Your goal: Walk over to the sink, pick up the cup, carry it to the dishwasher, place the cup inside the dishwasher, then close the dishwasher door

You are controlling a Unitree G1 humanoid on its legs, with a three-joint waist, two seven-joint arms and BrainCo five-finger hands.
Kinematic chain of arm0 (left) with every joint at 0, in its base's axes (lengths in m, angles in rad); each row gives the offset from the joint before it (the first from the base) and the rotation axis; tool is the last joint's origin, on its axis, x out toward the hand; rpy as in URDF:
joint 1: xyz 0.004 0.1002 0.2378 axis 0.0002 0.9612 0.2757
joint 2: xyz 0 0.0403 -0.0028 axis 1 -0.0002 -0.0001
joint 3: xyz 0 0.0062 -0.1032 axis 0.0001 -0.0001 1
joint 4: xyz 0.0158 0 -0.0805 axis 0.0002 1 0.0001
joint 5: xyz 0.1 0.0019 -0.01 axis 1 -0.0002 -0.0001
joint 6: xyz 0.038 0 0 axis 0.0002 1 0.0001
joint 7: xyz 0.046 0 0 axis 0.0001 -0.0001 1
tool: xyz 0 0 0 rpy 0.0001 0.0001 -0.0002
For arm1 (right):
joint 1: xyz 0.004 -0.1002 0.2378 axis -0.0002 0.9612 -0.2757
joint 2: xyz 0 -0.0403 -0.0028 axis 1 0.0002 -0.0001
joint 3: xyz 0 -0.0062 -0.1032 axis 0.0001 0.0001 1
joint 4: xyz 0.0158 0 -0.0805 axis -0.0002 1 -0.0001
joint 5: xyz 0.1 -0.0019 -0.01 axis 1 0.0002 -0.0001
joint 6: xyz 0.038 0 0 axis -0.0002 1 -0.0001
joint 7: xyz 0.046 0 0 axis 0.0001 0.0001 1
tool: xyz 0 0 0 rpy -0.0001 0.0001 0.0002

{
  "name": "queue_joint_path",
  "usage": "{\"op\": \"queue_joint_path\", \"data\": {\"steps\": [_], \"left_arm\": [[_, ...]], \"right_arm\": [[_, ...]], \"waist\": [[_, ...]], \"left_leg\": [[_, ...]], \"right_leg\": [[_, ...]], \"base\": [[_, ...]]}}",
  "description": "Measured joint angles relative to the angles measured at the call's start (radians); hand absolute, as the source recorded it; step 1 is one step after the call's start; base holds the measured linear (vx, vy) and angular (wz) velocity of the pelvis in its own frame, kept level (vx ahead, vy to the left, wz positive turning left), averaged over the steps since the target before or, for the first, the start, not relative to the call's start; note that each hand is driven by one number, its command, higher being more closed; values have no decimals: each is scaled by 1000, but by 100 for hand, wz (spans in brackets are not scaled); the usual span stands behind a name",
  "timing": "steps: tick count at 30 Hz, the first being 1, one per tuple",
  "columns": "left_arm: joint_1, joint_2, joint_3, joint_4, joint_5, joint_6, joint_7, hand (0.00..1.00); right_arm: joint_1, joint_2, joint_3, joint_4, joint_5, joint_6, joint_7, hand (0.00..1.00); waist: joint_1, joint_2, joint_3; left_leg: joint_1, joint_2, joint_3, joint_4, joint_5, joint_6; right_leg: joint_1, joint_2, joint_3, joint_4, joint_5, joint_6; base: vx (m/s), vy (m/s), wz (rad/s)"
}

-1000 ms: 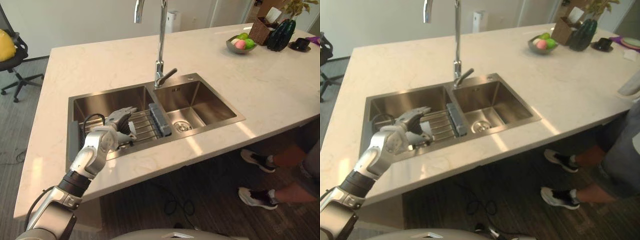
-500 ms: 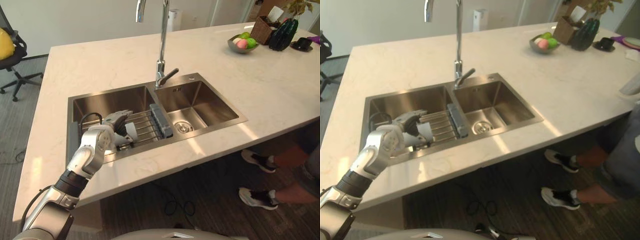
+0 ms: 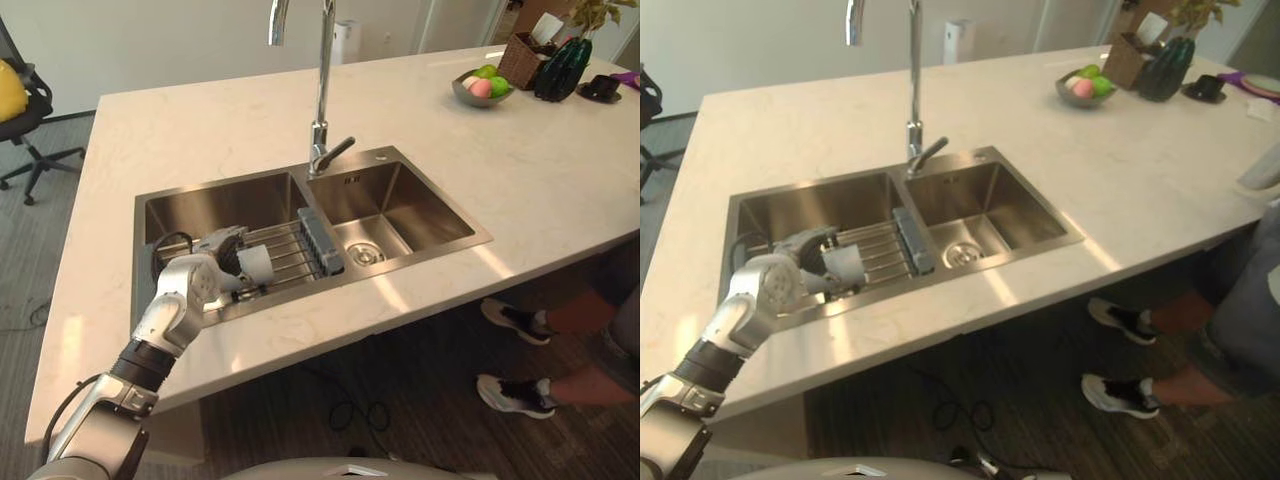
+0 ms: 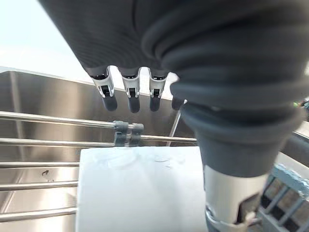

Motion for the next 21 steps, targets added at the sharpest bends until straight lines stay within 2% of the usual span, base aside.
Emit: {"op": "queue_joint_path", "data": {"steps": [11,21], "left_arm": [[18,-23,3,64,51,-1,73,0],[41,-61,4,110,84,-10,75,0]], "right_arm": [[1,6,1,-2,-6,0,-3,0],[4,22,1,-4,-8,0,-17,0]], "waist": [[-10,-5,-2],[-22,-17,-6]], "left_leg": [[1,1,0,0,0,0],[2,2,2,0,0,0]], "right_leg": [[1,0,-1,0,0,0],[4,0,0,0,1,1]], "base": [[0,0,0],[0,0,0]]}}
